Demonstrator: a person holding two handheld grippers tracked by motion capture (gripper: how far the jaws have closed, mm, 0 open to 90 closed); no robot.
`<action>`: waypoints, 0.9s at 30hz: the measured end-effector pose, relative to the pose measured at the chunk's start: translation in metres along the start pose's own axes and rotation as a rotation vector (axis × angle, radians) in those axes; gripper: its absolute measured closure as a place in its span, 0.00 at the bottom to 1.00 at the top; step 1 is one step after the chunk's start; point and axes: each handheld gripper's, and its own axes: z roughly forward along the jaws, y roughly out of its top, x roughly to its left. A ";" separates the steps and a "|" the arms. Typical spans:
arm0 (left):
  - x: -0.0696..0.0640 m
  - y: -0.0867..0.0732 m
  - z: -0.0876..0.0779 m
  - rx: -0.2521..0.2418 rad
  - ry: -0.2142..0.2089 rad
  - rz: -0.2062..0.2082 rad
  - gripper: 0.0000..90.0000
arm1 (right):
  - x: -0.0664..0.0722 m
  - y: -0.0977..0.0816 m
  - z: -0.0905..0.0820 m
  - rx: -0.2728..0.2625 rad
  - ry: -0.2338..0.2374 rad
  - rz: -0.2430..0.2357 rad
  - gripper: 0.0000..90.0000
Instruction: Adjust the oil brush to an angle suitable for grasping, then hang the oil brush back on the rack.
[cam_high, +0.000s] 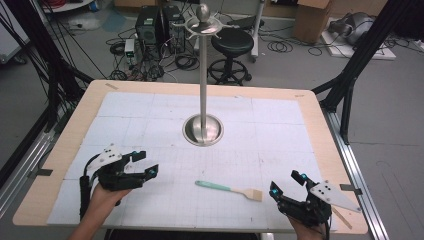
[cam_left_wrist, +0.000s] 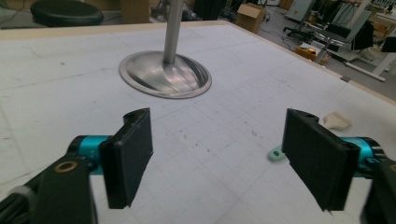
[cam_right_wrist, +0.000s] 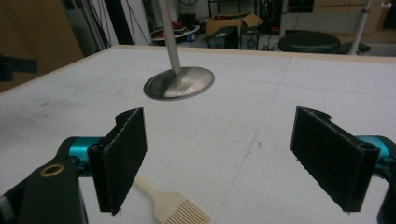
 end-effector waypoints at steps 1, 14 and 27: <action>0.001 -0.001 -0.005 -0.013 0.002 0.010 0.20 | 0.000 0.000 0.001 0.006 0.004 0.007 0.18; 0.007 -0.014 -0.029 -0.109 0.018 0.022 0.21 | 0.016 0.010 0.007 -0.001 0.037 -0.086 0.16; 0.013 -0.015 -0.034 -0.124 0.046 0.009 0.21 | 0.014 0.010 0.013 0.013 0.071 -0.072 0.17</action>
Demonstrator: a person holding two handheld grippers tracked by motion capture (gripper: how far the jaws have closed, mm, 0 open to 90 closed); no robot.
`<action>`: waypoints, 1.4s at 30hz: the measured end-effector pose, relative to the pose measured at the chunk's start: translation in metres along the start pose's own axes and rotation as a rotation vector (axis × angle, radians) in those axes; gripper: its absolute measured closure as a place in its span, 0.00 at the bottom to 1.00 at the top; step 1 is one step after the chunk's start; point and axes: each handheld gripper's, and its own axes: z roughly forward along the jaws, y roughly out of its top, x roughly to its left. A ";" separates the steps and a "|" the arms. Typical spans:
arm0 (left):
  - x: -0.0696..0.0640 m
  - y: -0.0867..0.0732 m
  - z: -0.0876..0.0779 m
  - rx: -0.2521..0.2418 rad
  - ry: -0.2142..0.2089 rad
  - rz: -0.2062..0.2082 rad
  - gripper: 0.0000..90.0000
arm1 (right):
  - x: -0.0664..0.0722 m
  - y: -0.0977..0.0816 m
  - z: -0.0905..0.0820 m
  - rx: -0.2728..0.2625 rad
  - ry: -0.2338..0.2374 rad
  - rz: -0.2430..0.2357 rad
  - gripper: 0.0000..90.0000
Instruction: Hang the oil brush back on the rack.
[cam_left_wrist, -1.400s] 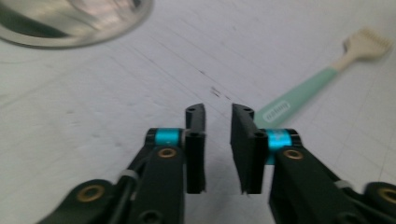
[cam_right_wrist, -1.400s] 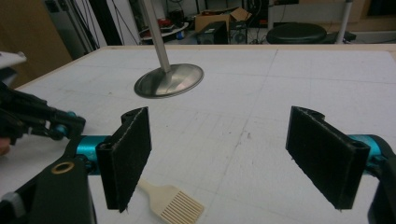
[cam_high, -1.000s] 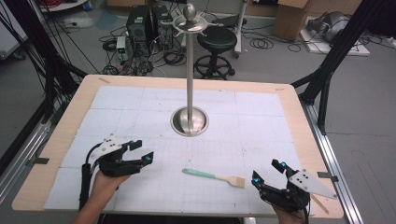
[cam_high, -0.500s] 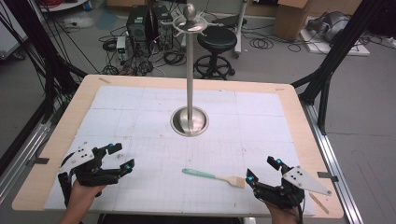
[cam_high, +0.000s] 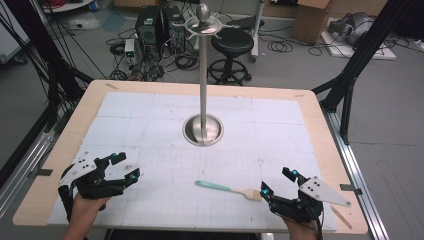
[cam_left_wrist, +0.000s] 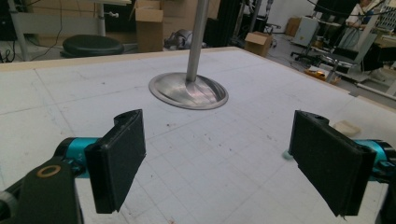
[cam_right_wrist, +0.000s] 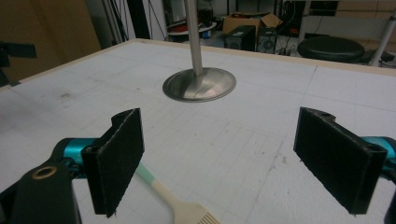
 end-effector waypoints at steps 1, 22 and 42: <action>0.000 0.000 0.000 0.003 -0.001 -0.001 0.21 | -0.001 0.000 0.002 0.000 0.003 0.008 0.17; -0.003 -0.002 -0.001 0.024 -0.012 0.010 0.23 | 0.029 -0.002 0.084 0.310 0.256 -0.181 0.38; -0.003 -0.004 0.000 0.036 -0.031 -0.013 0.24 | 0.029 -0.021 0.117 0.507 0.334 -0.275 0.54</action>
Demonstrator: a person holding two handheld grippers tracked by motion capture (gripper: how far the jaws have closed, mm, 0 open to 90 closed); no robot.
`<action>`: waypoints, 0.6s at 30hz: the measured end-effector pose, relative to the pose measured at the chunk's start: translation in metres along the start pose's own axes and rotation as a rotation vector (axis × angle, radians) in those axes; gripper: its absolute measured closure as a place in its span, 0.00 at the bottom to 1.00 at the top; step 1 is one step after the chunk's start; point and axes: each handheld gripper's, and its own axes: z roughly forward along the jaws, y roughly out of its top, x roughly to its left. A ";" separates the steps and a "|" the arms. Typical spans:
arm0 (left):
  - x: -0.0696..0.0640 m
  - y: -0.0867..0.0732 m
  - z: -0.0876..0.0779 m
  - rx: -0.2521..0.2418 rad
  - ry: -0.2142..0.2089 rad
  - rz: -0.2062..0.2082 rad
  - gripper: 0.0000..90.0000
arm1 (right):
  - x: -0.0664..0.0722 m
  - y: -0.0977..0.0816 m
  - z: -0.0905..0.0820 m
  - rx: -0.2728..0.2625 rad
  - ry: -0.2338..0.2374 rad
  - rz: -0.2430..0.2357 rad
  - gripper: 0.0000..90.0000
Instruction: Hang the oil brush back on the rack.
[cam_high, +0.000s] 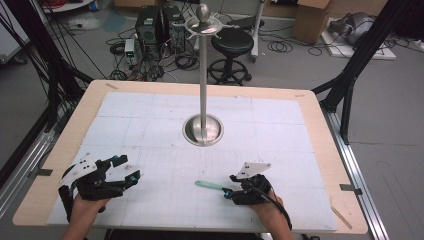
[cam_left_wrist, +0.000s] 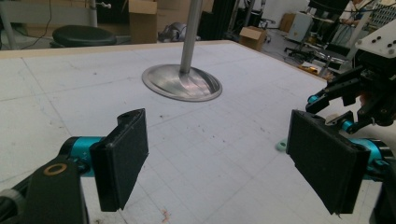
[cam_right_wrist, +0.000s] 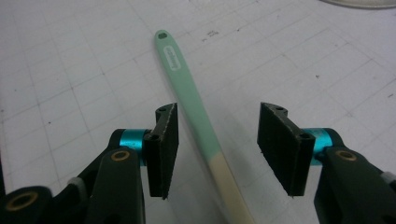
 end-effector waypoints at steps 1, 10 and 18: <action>-0.001 0.001 -0.001 -0.004 -0.003 0.007 0.24 | 0.000 0.000 0.001 0.012 0.000 0.003 0.55; 0.001 0.001 0.001 -0.008 -0.007 -0.004 0.25 | -0.002 -0.003 0.002 0.036 0.011 -0.007 0.63; 0.002 0.001 0.001 0.000 -0.009 -0.015 0.25 | -0.008 -0.005 0.000 0.056 0.042 -0.023 0.74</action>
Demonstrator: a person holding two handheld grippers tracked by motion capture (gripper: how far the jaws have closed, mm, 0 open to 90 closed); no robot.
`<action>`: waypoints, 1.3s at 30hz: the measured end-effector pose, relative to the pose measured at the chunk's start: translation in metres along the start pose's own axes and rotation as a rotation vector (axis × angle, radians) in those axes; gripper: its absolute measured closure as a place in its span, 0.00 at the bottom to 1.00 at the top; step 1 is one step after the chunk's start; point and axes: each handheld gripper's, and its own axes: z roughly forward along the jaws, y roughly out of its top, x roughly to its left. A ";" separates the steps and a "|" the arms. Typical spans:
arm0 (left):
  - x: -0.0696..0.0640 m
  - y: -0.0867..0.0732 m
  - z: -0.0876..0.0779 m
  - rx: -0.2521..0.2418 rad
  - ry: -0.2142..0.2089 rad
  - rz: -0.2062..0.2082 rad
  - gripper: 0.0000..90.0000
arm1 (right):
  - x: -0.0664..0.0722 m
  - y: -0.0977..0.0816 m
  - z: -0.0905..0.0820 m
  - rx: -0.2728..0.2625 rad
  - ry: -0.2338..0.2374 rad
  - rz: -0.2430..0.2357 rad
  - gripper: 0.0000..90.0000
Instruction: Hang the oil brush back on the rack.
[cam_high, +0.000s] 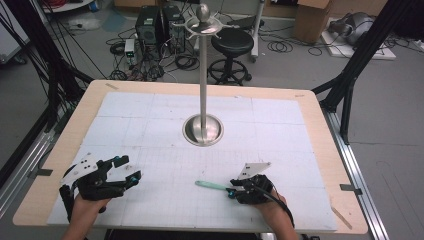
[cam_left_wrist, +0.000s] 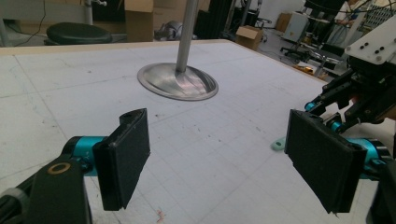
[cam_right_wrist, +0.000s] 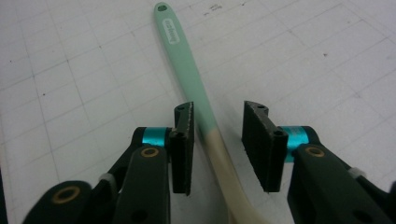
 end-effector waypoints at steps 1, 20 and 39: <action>0.000 0.000 0.000 0.000 0.000 0.000 0.25 | 0.000 0.000 0.000 0.000 0.000 0.000 0.74; -0.006 0.000 0.005 0.019 -0.017 0.001 0.27 | 0.001 0.000 -0.005 -0.024 0.037 0.026 0.92; -0.012 0.015 0.004 -0.027 -0.064 -0.017 0.29 | 0.007 0.009 -0.032 -0.291 0.073 0.117 0.92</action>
